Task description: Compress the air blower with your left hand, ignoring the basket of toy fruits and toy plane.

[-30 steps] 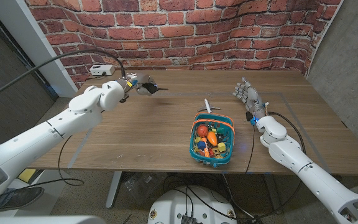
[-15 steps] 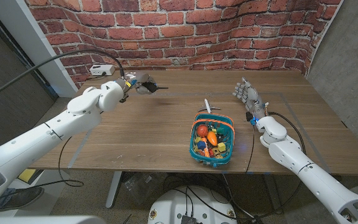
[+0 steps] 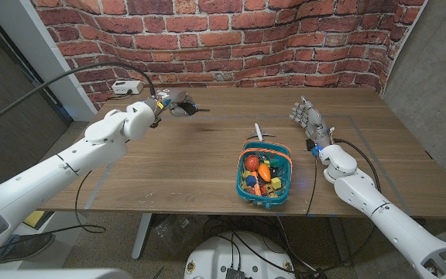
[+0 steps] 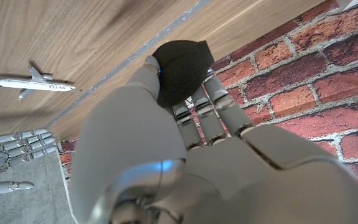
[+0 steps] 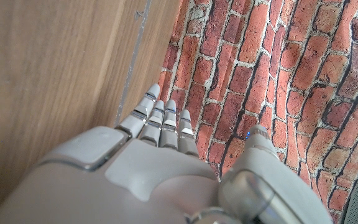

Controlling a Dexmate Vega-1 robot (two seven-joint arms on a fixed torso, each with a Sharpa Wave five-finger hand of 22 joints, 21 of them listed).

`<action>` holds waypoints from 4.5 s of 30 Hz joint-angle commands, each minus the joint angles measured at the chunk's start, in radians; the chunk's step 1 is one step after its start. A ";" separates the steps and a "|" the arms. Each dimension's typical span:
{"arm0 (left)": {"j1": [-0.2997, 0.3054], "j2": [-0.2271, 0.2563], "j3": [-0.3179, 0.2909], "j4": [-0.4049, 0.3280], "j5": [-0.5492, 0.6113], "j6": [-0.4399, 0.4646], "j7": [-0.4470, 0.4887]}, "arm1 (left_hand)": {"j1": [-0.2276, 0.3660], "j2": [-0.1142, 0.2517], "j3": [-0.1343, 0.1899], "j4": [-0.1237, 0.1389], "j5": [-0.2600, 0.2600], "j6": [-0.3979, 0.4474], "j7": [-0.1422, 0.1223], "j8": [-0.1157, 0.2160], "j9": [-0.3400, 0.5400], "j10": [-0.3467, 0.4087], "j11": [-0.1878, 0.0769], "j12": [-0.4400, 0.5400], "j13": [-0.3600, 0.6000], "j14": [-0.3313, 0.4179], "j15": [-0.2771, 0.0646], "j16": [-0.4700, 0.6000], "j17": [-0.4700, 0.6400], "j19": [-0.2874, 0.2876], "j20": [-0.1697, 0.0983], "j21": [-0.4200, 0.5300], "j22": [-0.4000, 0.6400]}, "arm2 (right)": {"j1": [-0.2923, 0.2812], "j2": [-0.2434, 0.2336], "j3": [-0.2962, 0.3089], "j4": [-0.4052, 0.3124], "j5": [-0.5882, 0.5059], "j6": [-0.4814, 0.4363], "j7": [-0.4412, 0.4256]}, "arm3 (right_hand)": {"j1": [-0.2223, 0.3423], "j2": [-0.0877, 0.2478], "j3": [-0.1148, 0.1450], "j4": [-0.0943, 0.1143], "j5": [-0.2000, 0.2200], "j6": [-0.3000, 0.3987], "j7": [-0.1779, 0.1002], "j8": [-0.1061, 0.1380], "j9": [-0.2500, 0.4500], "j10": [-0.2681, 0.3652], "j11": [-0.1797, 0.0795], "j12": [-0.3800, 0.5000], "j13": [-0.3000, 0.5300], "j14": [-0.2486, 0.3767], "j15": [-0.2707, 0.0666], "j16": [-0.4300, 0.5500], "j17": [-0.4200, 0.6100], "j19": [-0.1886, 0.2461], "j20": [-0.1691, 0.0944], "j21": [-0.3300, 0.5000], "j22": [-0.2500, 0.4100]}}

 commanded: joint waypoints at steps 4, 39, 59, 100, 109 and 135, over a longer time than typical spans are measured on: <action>0.025 -0.011 -0.014 -0.005 -0.005 0.007 0.058 | 0.030 0.016 0.030 0.003 -0.005 0.065 0.002 0.014 0.002 0.055 0.006 0.015 0.004 0.051 -0.091 0.012 0.005 0.027 -0.001 0.023 0.006 | -0.001 -0.003 0.002 0.000 0.002 0.002 0.004 | 0.003 0.005 -0.002 -0.003 -0.002 0.000 0.003 0.000 0.002 0.010 -0.002 -0.001 0.004 0.015 0.003 0.001 0.003 0.013 -0.001 -0.001 0.004; 0.051 -0.037 -0.006 -0.016 -0.002 0.053 0.119 | 0.035 -0.011 0.084 0.025 -0.019 0.173 0.005 -0.008 -0.008 0.134 0.001 -0.001 0.017 0.123 -0.099 -0.002 0.011 0.048 -0.015 0.088 0.007 | -0.023 -0.012 0.011 -0.013 0.009 0.010 0.005 | 0.001 0.004 -0.003 -0.003 -0.002 0.005 0.002 0.001 0.002 0.014 -0.001 -0.001 0.004 0.019 0.003 0.000 0.003 0.018 -0.001 -0.009 0.004; 0.025 -0.021 0.011 -0.025 0.016 0.084 0.044 | -0.048 -0.045 0.057 0.058 -0.020 0.079 0.001 -0.061 -0.001 0.050 0.009 -0.041 0.023 0.034 -0.078 -0.033 0.016 -0.013 0.000 0.083 0.000 | -0.033 -0.010 0.011 -0.024 0.007 0.012 -0.003 | 0.001 0.004 -0.004 -0.003 -0.002 0.006 0.002 0.001 0.002 0.014 -0.001 -0.002 0.004 0.019 0.004 -0.002 0.003 0.020 0.000 -0.014 0.004; -0.038 -0.029 0.059 -0.010 0.059 0.106 -0.099 | -0.229 -0.118 -0.029 0.129 -0.016 -0.030 0.010 -0.084 0.000 -0.059 0.020 -0.055 0.013 -0.072 -0.044 -0.042 0.015 -0.081 0.009 0.053 -0.007 | -0.043 -0.017 0.010 -0.031 0.017 -0.003 0.004 | 0.000 0.005 -0.004 -0.003 -0.002 0.006 0.001 0.001 0.002 0.016 0.000 -0.003 0.004 0.019 0.003 -0.003 0.003 0.023 0.000 -0.025 0.005; -0.066 -0.046 0.083 0.026 0.061 0.088 -0.119 | -0.241 -0.123 -0.035 0.132 -0.015 -0.039 0.014 -0.082 0.000 -0.067 0.023 -0.054 0.012 -0.083 -0.040 -0.043 0.013 -0.080 0.010 0.051 -0.008 | -0.051 -0.017 0.014 -0.036 0.019 -0.005 -0.007 | 0.000 0.005 -0.004 -0.003 -0.002 0.006 0.001 0.001 0.002 0.016 -0.001 -0.003 0.004 0.018 0.003 -0.003 0.003 0.023 0.001 -0.027 0.005; -0.095 -0.082 0.131 0.106 0.041 0.075 -0.135 | -0.250 -0.117 -0.037 0.135 -0.011 -0.052 0.019 -0.078 0.000 -0.084 0.027 -0.051 0.010 -0.101 -0.029 -0.040 0.012 -0.092 0.016 0.042 -0.008 | -0.041 -0.011 0.002 -0.017 0.026 -0.023 0.002 | -0.001 0.006 -0.004 -0.002 -0.002 0.005 0.000 0.000 0.002 0.016 0.001 -0.004 0.004 0.019 0.003 -0.003 0.003 0.026 0.002 -0.033 0.005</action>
